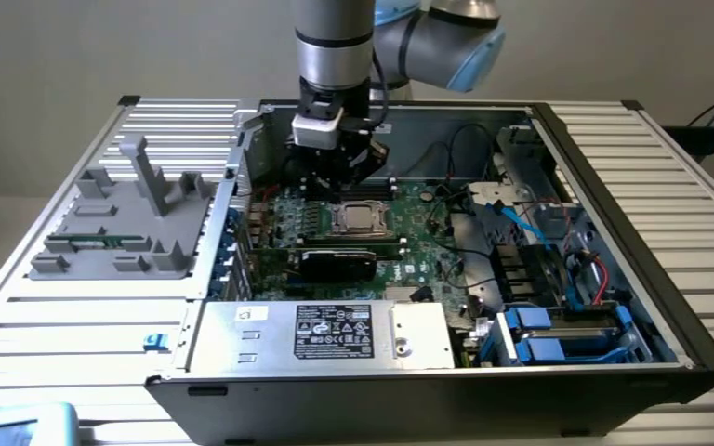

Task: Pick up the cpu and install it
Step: 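Install the second cpu locking lever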

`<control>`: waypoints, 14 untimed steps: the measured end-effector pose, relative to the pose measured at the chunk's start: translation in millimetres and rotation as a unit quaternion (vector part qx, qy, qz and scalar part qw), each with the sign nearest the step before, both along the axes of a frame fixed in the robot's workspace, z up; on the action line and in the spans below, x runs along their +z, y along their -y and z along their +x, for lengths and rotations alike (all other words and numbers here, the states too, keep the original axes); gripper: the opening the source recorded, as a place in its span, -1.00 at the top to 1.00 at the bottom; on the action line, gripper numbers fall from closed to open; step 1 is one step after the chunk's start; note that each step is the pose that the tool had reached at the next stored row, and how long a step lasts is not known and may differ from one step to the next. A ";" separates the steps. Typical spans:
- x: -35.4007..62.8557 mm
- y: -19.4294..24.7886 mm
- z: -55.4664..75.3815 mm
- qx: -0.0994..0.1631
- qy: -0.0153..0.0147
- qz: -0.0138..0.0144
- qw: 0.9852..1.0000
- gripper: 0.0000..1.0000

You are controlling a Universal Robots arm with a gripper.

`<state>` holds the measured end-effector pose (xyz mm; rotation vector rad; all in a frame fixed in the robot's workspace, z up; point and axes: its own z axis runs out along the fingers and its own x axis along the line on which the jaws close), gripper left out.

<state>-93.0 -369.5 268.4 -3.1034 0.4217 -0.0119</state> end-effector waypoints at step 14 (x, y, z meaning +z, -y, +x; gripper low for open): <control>8.4 -4.8 36.1 0.000 0.000 -0.007 1.000 0.77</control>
